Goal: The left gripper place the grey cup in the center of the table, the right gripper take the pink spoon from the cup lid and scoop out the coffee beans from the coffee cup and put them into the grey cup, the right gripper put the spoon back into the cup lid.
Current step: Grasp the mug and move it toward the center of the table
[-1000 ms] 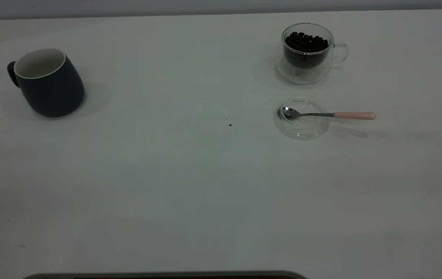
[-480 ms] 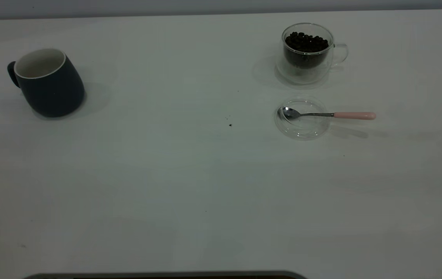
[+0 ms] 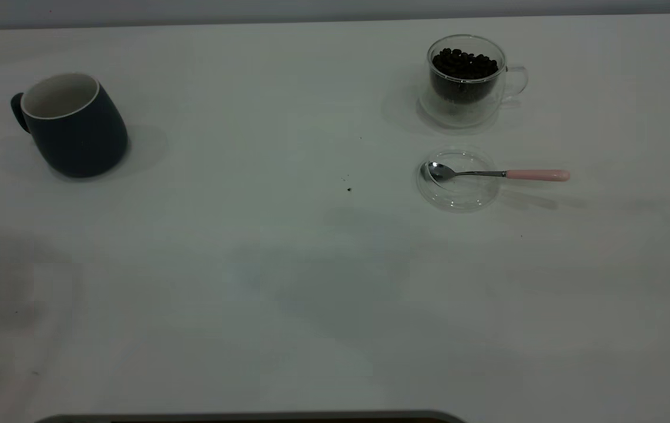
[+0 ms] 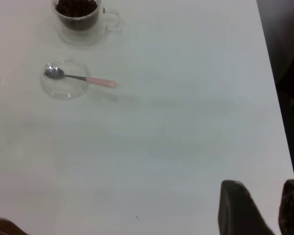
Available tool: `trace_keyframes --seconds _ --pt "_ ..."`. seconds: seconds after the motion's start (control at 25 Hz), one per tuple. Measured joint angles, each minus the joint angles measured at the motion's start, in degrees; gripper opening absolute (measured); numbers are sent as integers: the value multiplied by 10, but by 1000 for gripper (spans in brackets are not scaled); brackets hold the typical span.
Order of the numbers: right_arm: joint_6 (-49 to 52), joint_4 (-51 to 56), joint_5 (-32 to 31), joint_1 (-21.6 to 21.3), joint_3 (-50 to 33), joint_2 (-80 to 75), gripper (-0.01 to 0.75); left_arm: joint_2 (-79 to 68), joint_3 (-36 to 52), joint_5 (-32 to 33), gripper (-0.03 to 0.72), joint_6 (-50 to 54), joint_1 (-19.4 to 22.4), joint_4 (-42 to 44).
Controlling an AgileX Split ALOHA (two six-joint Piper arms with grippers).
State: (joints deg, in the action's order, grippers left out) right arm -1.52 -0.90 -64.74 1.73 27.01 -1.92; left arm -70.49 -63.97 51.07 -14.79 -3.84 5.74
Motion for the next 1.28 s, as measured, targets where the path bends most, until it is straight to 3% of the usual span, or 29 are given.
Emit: trace_keyframes --seconds 0.48,0.84,1.28 --pt "0 0 0 0 0 0 243 -365 -221 -43 565 -165 0 90" --pt "0 0 0 0 0 0 243 -464 -228 -72 565 -403 0 112" --pt "0 0 0 0 0 0 243 -574 -230 -98 565 -423 0 221"
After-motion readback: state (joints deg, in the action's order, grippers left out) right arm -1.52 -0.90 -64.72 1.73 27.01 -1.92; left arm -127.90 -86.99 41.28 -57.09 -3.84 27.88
